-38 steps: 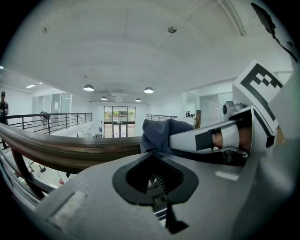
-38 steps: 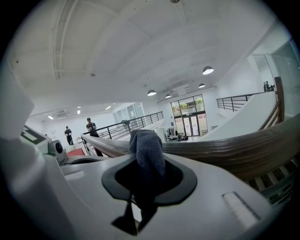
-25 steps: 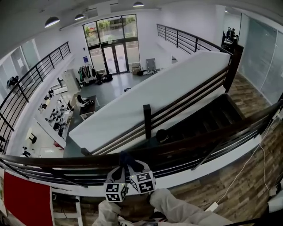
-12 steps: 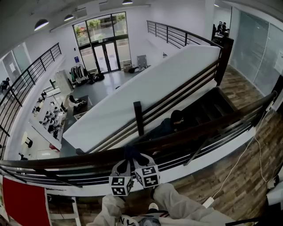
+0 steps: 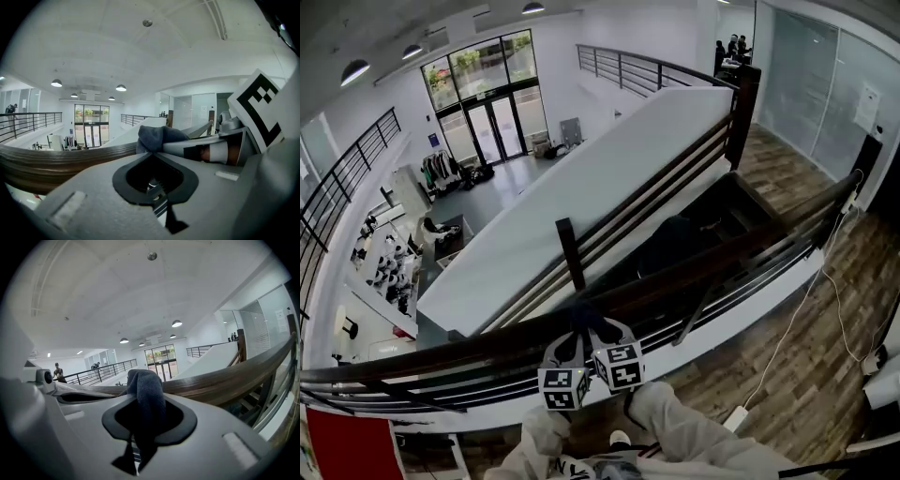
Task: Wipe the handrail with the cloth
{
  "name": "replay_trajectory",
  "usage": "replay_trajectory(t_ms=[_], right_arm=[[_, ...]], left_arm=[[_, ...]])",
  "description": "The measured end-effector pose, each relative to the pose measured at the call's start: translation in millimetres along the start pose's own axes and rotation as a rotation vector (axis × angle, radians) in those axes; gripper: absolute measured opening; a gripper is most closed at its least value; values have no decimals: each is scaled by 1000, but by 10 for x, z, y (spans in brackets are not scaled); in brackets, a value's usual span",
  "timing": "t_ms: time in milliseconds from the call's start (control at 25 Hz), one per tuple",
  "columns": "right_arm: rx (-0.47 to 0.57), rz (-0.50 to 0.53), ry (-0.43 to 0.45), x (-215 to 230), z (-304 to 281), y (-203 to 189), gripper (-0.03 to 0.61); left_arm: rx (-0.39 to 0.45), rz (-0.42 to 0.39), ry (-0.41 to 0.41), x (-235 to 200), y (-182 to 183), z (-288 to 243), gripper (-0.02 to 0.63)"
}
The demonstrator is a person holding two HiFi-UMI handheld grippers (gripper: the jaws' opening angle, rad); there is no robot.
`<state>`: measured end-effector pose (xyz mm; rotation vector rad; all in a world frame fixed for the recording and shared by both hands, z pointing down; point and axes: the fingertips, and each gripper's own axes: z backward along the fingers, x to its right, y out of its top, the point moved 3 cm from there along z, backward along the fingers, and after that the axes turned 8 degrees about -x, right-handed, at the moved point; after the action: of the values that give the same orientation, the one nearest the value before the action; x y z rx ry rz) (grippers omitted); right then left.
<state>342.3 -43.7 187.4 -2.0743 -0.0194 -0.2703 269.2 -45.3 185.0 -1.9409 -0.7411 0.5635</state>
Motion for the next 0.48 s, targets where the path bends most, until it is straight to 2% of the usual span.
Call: replay_trajectory(t_ms=[480], right_arm=[[54,-79,-160,1069,294,81,73]], left_arm=[[-23,-55,-158,804,297,-585,3]])
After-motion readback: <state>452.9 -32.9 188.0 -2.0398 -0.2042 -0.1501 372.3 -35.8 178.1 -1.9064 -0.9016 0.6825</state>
